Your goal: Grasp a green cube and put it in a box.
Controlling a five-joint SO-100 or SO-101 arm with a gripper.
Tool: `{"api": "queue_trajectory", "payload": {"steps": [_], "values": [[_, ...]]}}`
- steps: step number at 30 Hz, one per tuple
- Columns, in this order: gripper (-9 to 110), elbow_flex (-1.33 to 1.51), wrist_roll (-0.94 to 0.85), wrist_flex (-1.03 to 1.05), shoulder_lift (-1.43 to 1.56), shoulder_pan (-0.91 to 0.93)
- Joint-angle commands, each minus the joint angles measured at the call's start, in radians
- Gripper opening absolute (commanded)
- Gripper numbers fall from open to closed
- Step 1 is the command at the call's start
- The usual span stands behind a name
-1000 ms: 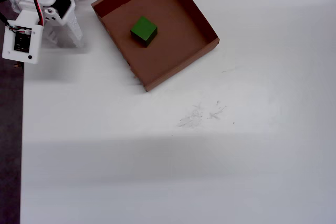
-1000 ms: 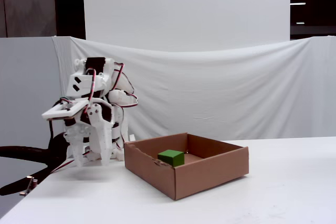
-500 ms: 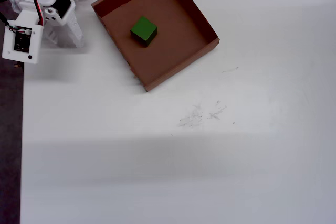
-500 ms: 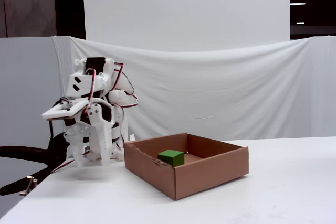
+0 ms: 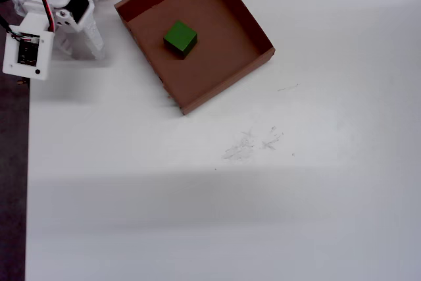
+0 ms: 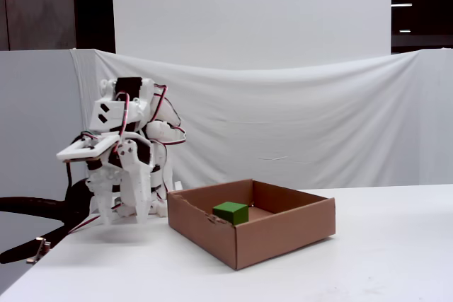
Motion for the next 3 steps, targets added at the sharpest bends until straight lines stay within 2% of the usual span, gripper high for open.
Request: {"api": "queue_trajectory", "payload": {"steps": [1,3], "values": [[23,-0.006,0.009,0.006,0.008,0.003],[23,-0.006,0.009,0.006,0.008,0.003]]}}
